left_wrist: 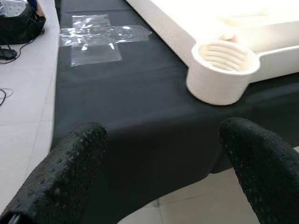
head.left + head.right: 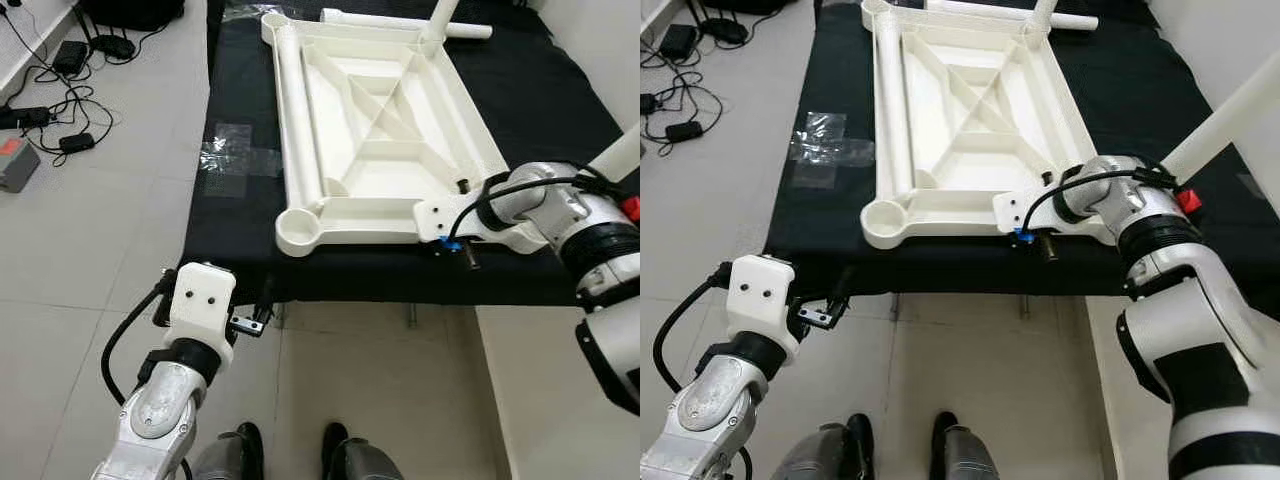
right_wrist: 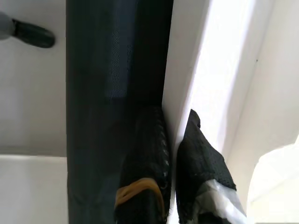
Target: Building children table
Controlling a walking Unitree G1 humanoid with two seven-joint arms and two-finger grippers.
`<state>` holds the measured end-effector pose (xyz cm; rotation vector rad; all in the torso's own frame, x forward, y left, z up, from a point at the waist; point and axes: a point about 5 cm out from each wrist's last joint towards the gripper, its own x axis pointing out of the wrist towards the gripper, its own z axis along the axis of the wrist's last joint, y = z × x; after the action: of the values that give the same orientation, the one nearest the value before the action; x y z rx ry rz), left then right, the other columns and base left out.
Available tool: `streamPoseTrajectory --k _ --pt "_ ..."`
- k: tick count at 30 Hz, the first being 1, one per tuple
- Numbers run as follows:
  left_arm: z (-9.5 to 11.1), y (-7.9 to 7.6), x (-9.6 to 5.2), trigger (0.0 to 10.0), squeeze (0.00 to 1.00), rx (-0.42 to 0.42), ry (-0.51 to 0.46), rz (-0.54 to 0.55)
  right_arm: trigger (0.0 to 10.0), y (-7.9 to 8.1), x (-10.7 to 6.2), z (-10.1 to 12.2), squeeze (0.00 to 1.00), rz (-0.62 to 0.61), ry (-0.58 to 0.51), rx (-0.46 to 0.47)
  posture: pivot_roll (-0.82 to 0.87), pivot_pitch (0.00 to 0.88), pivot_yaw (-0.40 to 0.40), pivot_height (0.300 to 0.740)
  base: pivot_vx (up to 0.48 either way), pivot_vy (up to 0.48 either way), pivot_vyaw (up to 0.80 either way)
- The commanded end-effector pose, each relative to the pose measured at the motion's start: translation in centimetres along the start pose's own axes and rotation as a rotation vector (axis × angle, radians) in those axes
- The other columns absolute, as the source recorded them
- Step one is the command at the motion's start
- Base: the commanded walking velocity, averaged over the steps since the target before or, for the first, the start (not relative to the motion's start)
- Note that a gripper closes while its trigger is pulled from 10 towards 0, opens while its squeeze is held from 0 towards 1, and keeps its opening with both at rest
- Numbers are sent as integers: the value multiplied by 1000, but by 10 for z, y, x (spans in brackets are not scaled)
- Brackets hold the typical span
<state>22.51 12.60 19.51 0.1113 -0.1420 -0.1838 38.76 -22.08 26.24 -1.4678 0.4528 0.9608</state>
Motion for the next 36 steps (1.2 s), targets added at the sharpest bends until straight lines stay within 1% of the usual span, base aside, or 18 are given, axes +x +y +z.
streamPoseTrajectory --k 1,2,8,13,14,15,16,19,20,22,26,29,30,31,32,33,34,36 --pt "-5 -4 -2 10000 0 4 17 -9 10000 6 0 -11 0 -7 21 41 63 249 -132 740 0 0 0" --pt "-5 -4 -2 10000 0 4 17 -11 10000 7 3 -8 1000 6 -10 67 63 250 -133 740 0 0 0" --pt "-5 -4 -1 10000 0 3 16 -11 10000 4 6 4 1000 -2 -139 122 67 258 -136 740 0 0 0" --pt "-5 -3 -3 10000 0 5 20 -4 10000 -19 -12 14 1000 -145 -313 242 68 260 -134 740 0 0 0" --pt "-6 -3 -3 10000 0 4 21 -3 10000 -23 -21 13 51 -140 -352 298 62 263 -131 740 0 0 0" --pt "-6 -3 -3 10000 0 4 21 -3 10000 -23 -21 13 51 -140 -352 298 62 263 -131 740 0 0 0" --pt "-6 -3 -3 10000 0 2 22 -3 10000 -27 -32 10 0 -122 -409 361 59 261 -131 740 0 0 0" --pt "-6 -5 -2 10000 0 -2 20 -4 10000 -36 -59 9 0 -100 -603 485 58 260 -131 740 0 0 0" --pt "-6 -5 -2 10000 0 -2 20 -4 10000 -36 -59 9 0 -100 -603 485 58 260 -131 740 0 0 0" --pt "-6 -5 -1 10000 0 -3 19 -4 10000 -43 -72 13 0 -119 -751 534 56 259 -128 740 0 0 0" --pt "-6 -5 0 10000 0 -4 17 -4 10000 -50 -79 18 0 -145 -915 624 54 258 -128 740 0 0 0" --pt "-7 -4 0 10000 0 -2 17 -3 10000 -64 -62 33 0 -271 -924 791 58 256 -123 740 0 0 0" --pt "-7 -4 0 10000 0 -2 17 -3 10000 -64 -62 33 0 -271 -924 791 58 256 -123 740 0 0 0" --pt "-7 -4 0 10000 0 -1 18 -2 10000 -67 -43 38 0 -339 -834 923 56 255 -120 740 0 0 0" --pt "-7 -4 0 10000 0 -1 18 -2 10000 -67 -43 38 0 -339 -834 923 56 255 -120 740 0 0 0" --pt "-7 -4 0 10000 0 -1 17 0 10000 -66 -22 41 0 -434 -713 1061 55 257 -118 740 0 0 0" --pt "-7 -4 0 10000 0 -1 17 0 10000 -66 -22 41 0 -434 -713 1061 55 257 -118 740 0 0 0" --pt "-6 -4 1 10000 0 -2 14 1 10000 -60 4 45 0 -546 -577 1229 56 256 -119 740 0 0 0"
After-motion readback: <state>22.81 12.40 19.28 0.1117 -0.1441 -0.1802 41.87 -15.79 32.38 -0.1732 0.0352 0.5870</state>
